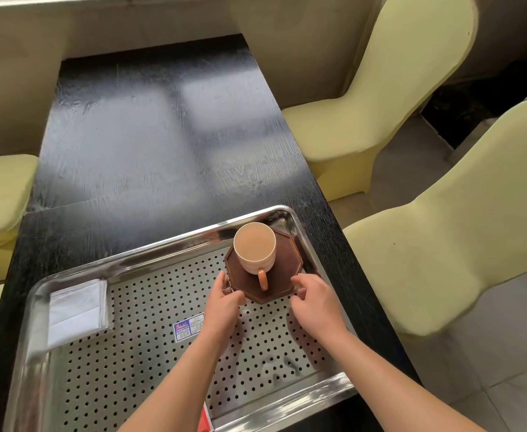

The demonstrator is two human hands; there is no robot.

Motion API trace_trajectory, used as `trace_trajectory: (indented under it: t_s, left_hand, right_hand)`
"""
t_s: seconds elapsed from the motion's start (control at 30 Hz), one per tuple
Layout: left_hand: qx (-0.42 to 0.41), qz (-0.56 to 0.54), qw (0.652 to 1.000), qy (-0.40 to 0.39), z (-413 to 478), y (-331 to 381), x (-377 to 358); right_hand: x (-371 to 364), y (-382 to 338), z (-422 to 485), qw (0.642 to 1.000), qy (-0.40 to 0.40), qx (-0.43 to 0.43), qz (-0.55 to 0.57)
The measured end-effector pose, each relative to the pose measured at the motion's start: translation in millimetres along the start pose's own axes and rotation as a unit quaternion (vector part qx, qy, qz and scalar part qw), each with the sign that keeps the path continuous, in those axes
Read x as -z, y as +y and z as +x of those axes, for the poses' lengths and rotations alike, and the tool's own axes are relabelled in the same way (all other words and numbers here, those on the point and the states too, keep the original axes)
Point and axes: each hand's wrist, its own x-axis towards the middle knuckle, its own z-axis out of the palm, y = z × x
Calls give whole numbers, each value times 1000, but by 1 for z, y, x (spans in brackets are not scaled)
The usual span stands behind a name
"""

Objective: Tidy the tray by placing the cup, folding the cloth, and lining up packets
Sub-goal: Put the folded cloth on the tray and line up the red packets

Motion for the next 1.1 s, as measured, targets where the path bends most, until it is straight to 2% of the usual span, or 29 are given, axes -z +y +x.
trace_trajectory:
  t_s: [0.13, 0.33, 0.53, 1.1]
  left_hand:
    - [-2, -7, 1000, 3, 0, 0, 1]
    - [0, -26, 1000, 6, -1, 0, -1]
    - [9, -36, 999, 4, -3, 6, 0]
    - [-4, -28, 1000, -3, -5, 7, -1]
  right_hand:
    - [3, -19, -5, 997, 59, 34, 31]
    - [-8, -50, 4, 997, 63, 30, -31]
    - [-12, -51, 5, 994, 100, 42, -22]
    - [-4, -36, -2, 993, 103, 56, -5]
